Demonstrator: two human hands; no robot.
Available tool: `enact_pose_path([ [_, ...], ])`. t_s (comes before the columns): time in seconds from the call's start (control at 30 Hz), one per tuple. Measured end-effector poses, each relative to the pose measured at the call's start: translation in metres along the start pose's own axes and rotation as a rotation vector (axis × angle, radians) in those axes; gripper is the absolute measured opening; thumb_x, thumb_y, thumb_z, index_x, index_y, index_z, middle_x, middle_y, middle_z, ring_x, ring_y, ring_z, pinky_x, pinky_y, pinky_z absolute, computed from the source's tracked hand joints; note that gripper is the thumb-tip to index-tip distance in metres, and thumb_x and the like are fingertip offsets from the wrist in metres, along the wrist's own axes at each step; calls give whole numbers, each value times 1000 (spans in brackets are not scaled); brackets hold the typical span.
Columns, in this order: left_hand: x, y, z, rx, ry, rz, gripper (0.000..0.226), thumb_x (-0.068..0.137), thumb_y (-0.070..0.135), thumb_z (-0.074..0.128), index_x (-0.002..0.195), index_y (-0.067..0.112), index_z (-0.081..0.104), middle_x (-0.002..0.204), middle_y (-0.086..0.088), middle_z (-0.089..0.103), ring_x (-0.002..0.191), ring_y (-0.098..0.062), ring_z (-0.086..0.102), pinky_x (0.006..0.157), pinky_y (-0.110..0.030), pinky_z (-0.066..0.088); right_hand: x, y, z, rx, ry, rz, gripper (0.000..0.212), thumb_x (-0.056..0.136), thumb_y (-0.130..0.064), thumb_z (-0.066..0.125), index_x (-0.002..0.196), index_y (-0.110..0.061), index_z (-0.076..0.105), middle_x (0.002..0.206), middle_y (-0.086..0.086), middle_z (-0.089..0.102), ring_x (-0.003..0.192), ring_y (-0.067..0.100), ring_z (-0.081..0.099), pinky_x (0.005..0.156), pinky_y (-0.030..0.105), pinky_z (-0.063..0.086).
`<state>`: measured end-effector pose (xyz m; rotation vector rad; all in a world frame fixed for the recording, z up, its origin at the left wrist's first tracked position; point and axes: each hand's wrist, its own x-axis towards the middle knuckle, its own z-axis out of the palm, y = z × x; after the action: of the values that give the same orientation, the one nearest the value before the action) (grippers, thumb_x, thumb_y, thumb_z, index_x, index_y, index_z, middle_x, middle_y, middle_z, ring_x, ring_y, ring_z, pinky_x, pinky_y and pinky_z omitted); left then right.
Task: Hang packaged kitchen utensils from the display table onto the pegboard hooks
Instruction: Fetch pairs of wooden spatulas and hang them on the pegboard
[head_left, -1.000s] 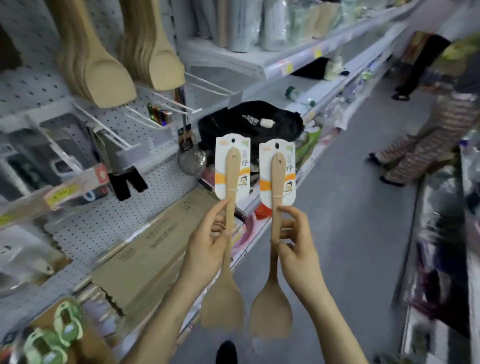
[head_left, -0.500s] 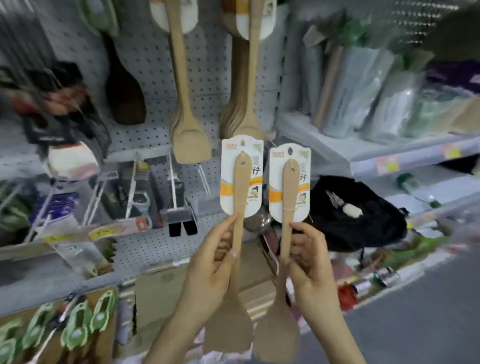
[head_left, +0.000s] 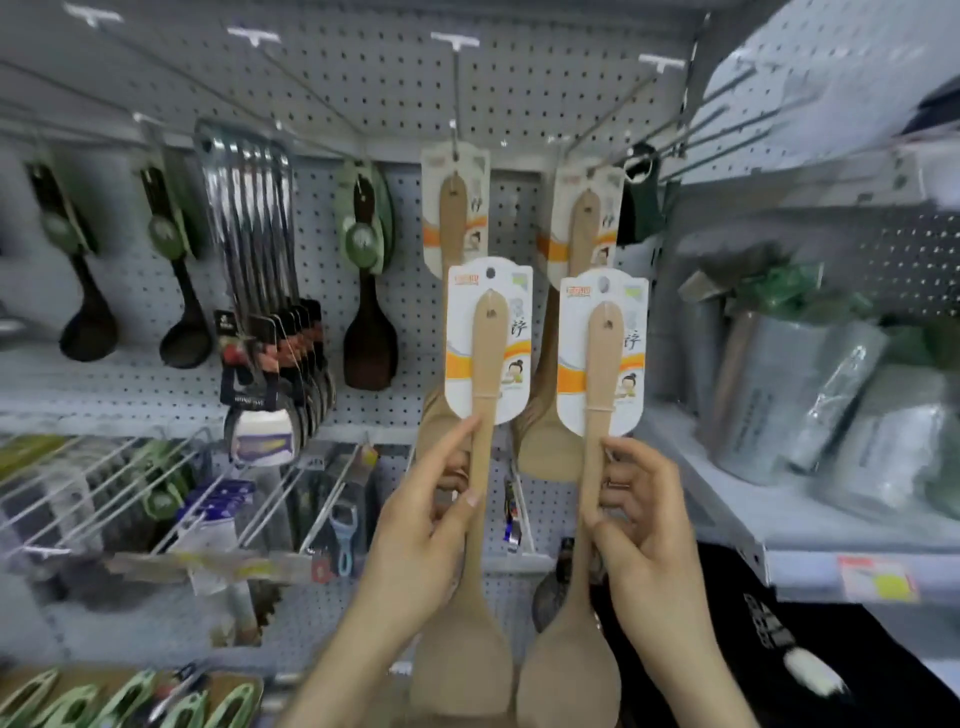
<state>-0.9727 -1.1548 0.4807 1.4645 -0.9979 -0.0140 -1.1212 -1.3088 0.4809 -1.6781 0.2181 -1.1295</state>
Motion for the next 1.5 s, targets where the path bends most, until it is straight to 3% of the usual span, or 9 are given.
enact_pose_path([
  [0.2, 78, 37, -21, 17, 31, 135, 68, 107, 7, 59, 149, 60, 48, 115, 17, 61, 103, -17, 64, 95, -38, 56, 74, -35, 14, -16, -10, -121, 75, 97, 19, 55, 133, -47, 58, 120, 2, 65, 108, 23, 67, 90, 37, 56],
  [0.33, 106, 49, -31, 57, 35, 218, 74, 103, 0, 61, 147, 60, 50, 117, 14, 64, 114, -18, 64, 96, -37, 56, 107, -53, 19, -11, 6, -195, 74, 99, 16, 57, 132, -51, 57, 122, -6, 66, 112, 18, 68, 91, 41, 56],
  [0.47, 106, 42, -31, 38, 0, 209, 70, 108, 10, 59, 152, 63, 43, 113, 15, 59, 105, -21, 64, 96, -50, 57, 116, -57, 22, 16, 25, -205, 77, 99, 15, 59, 129, -56, 58, 119, -11, 67, 109, 16, 68, 92, 42, 56],
  [0.63, 94, 33, -26, 46, 42, 217, 71, 107, 11, 60, 150, 65, 43, 119, 16, 59, 109, -20, 61, 96, -42, 55, 106, -42, 24, 44, 45, -170, 84, 94, 21, 62, 125, -56, 62, 109, -7, 69, 99, 20, 68, 85, 34, 57],
  [0.93, 97, 55, -33, 155, 138, 251, 70, 109, 11, 54, 153, 64, 41, 122, 14, 57, 108, -19, 59, 86, -37, 56, 104, -30, 15, 25, 14, -159, 90, 88, 27, 63, 129, -54, 63, 107, -9, 68, 97, 22, 69, 83, 40, 57],
  [1.07, 103, 58, -37, 211, 169, 246, 76, 109, 7, 54, 153, 67, 38, 122, 20, 56, 109, -14, 58, 83, -27, 53, 103, -30, 10, 33, 22, -160, 91, 88, 29, 61, 129, -53, 63, 110, -5, 70, 98, 26, 70, 85, 46, 58],
  [1.2, 104, 54, -38, 213, 178, 218, 77, 109, 7, 54, 152, 69, 37, 120, 17, 55, 108, -15, 57, 87, -33, 53, 104, -30, 6, 40, 34, -152, 93, 88, 30, 61, 127, -55, 64, 109, -4, 70, 97, 26, 71, 85, 48, 58],
  [1.37, 108, 52, -37, 214, 197, 220, 79, 108, 5, 55, 151, 69, 39, 118, 17, 55, 106, -15, 57, 88, -29, 51, 109, -32, 6, 22, 27, -129, 100, 88, 27, 63, 126, -65, 60, 107, -8, 71, 98, 21, 70, 86, 43, 58],
  [1.5, 110, 48, -38, 202, 220, 232, 75, 108, 7, 56, 152, 65, 41, 117, 15, 57, 104, -15, 58, 90, -40, 56, 111, -31, 6, 7, 21, -109, 102, 89, 26, 63, 128, -68, 58, 108, -7, 71, 99, 20, 70, 87, 44, 58],
])
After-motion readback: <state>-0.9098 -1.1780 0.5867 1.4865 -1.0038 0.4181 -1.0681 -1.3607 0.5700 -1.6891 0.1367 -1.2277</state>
